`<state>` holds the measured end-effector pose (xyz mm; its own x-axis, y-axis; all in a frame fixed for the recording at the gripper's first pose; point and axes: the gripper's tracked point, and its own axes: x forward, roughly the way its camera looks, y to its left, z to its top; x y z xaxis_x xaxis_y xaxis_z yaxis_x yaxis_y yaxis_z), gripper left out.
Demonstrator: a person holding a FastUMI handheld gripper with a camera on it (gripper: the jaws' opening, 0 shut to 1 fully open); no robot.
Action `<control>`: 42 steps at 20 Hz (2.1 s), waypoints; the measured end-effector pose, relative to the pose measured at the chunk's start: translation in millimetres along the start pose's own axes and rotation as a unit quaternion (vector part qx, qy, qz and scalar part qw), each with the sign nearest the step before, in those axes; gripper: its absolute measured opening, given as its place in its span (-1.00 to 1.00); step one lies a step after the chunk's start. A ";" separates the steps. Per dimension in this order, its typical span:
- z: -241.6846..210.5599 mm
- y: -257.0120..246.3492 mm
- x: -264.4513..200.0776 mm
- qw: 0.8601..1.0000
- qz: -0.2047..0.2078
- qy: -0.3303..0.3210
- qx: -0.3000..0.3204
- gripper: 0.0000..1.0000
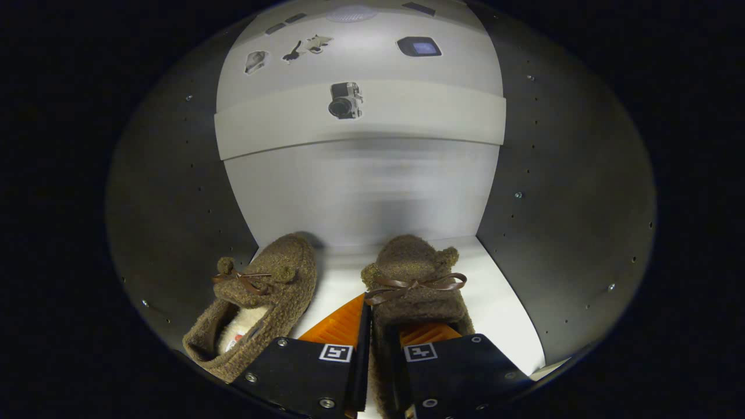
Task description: Open the shoe cabinet door, grab the shoes and put them into the shoe cabinet, then close the shoe cabinet door.
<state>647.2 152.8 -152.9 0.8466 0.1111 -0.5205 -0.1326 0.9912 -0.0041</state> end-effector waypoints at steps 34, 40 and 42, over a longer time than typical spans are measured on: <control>-54.2 -7.9 -344.2 0.988 -0.032 -0.149 0.001 -0.44; -82.9 -28.7 -409.2 0.987 -0.048 -0.156 0.001 -0.43; -90.1 -32.9 -429.4 0.986 -0.047 -0.161 0.009 -0.43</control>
<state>241.6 65.9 -6.1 0.9749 0.0324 -0.2204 -0.0382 0.9990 -0.0222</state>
